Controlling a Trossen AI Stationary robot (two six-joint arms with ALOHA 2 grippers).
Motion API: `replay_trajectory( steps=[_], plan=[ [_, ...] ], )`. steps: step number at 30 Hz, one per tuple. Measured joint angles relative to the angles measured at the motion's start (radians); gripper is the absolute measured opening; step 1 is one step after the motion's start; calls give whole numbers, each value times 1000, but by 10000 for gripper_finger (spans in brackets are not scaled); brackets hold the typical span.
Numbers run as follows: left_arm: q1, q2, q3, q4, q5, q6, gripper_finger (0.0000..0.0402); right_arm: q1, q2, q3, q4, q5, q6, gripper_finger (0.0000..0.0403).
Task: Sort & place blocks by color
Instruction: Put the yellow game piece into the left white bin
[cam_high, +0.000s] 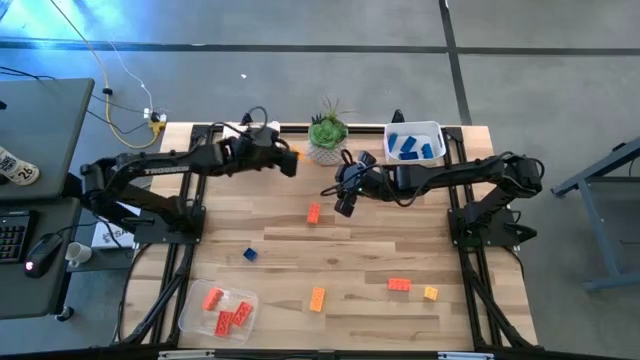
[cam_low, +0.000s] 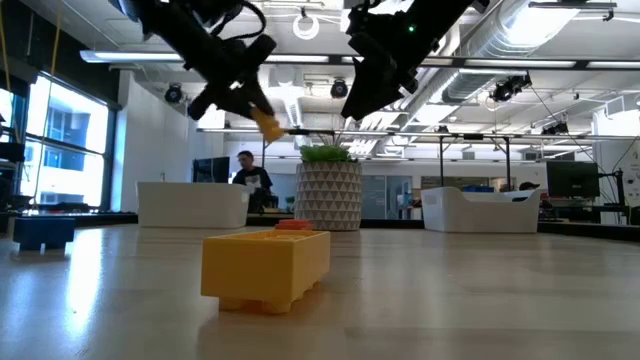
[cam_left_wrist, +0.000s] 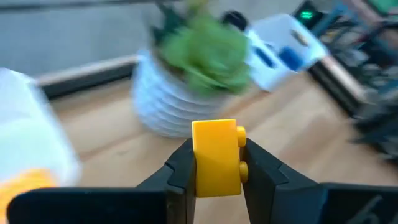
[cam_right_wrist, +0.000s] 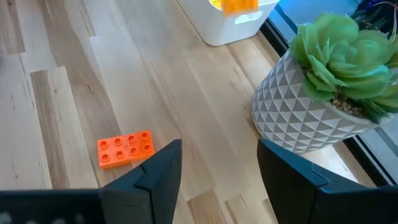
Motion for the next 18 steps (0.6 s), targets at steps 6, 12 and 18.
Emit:
replay_trajectory(
  steps=[6, 12, 18],
  plan=[
    [115, -30, 1, -178, -18, 95, 68, -5, 0, 0, 0, 1, 42, 195],
    [220, -22, 1, -284, -18, 159, 72, -23, 0, 0, 0, 1, 103, 195],
    [305, 1, 0, -311, -26, 248, 74, -41, 0, 0, -3, -1, 219, 195]
  ],
)
